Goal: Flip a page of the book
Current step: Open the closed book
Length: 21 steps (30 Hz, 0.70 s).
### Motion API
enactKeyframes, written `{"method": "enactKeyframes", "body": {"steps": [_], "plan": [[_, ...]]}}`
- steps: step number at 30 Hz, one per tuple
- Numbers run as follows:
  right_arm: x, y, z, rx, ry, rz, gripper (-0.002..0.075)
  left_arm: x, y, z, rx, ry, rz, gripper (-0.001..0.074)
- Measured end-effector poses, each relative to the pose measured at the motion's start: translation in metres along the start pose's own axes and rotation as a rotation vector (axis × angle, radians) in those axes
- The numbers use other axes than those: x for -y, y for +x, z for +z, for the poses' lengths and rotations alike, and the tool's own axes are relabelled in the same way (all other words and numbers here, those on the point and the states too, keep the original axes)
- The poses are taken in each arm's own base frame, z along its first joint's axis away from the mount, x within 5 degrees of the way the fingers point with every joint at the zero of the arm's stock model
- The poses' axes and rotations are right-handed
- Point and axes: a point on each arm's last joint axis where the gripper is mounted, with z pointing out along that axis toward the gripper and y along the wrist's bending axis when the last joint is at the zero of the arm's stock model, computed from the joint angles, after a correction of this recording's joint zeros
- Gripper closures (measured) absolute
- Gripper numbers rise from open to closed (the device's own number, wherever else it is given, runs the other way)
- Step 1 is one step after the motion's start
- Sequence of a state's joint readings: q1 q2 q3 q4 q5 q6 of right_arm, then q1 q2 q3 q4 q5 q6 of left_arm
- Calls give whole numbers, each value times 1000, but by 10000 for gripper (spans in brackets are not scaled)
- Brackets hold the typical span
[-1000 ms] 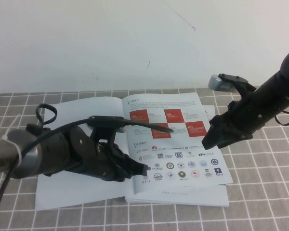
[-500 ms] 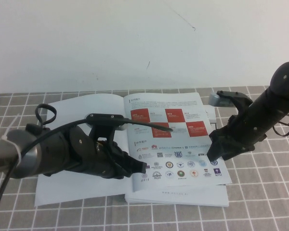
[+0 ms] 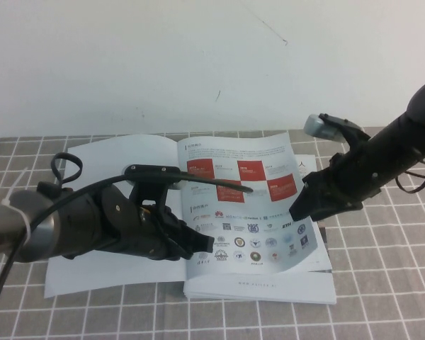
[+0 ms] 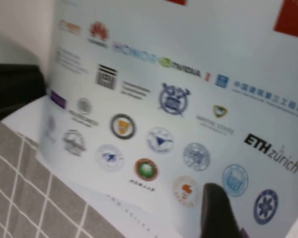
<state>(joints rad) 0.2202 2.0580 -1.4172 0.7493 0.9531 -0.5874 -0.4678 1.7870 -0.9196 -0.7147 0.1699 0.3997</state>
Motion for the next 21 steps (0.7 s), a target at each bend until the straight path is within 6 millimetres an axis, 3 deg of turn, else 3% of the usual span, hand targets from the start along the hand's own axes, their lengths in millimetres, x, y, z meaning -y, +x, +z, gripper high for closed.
{"method": "enactKeyframes", "body": {"steps": [4,12,21], "plan": [[-13,-4,-14,49,-28,-31,354,0,0,0,2,-1,1,737],[-25,-10,-16,112,-144,-34,354,0,0,0,4,-2,1,737],[-4,-2,3,3,-58,-12,354,0,0,0,5,-2,1,737]]}}
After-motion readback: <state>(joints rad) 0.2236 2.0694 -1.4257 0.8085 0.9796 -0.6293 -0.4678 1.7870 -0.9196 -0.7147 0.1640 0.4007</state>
